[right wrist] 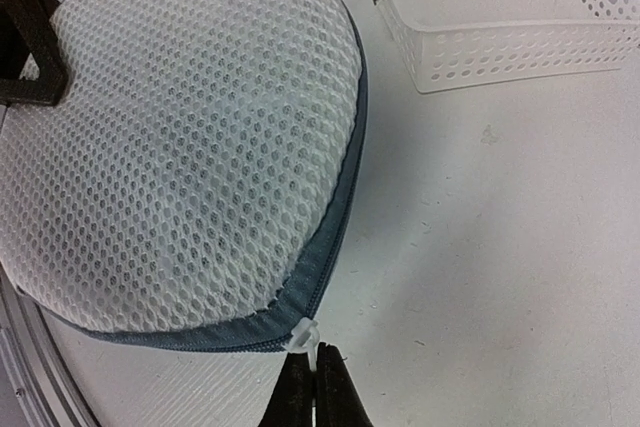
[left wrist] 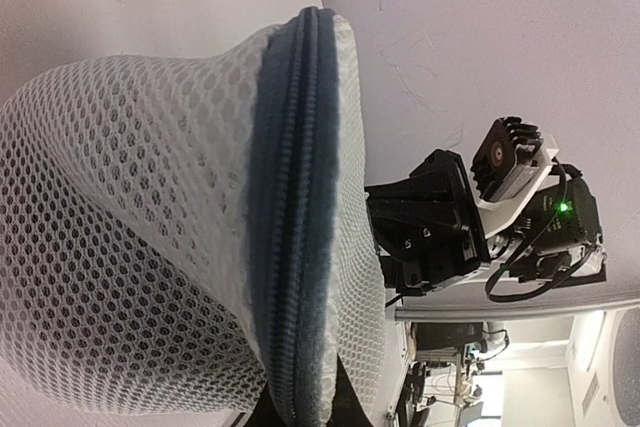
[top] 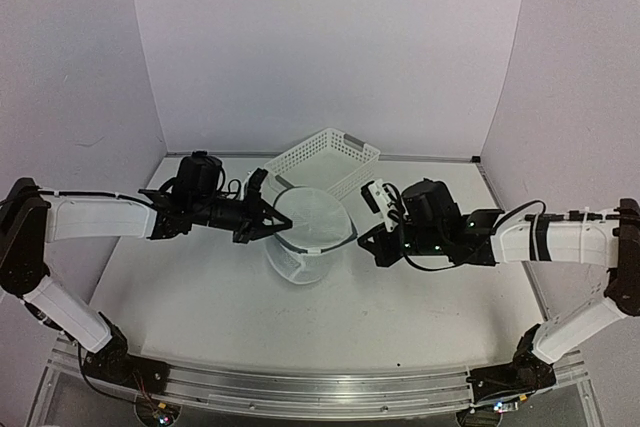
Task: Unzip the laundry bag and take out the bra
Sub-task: Unzip the zipper of the laundry bag, then place the laundry bag at the center of the board, then adjust the laundry bag at the center of the board.
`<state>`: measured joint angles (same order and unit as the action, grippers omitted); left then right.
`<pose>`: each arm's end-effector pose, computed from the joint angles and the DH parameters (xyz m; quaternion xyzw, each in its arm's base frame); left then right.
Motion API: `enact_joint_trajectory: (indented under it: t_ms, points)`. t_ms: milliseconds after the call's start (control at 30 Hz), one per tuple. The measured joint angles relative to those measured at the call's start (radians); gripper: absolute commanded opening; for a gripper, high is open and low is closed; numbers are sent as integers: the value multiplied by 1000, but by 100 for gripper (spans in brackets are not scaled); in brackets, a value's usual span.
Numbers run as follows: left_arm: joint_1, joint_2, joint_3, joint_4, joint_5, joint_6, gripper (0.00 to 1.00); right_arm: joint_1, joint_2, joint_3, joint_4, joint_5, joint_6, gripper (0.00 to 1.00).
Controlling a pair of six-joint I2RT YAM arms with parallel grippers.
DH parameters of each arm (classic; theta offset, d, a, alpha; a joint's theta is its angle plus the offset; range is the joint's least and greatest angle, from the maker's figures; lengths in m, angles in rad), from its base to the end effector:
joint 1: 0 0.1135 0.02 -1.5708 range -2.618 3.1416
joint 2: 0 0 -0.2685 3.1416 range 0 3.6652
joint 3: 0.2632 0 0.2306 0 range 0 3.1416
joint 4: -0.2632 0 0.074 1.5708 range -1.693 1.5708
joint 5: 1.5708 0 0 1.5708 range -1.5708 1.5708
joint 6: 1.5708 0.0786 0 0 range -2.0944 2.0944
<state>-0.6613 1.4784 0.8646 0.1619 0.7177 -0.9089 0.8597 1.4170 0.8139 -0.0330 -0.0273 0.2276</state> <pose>0.2300 -0.2445 0.2435 0.0870 0.8105 -0.5618 0.1411 0.2066 0.2431 0.2113 -0.2833 0.8466 0.2434 0.3792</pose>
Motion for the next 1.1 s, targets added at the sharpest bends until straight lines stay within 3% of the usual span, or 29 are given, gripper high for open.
enact_joint_trajectory:
  t_ms: [300, 467, 867, 1100]
  points:
    - [-11, 83, 137, -160, 26, 150, 0, 11, -86, -85, 4, -52, 28, 0]
    - [-11, 164, 219, -255, 30, 205, 12, 82, -122, -122, 0, -23, 86, 0]
    - [8, 233, 355, -428, -152, 290, 65, 173, -61, -130, 52, 8, 269, 0]
    - [13, 103, 319, -493, -291, 275, 72, 208, 68, -54, 79, 13, 323, 0]
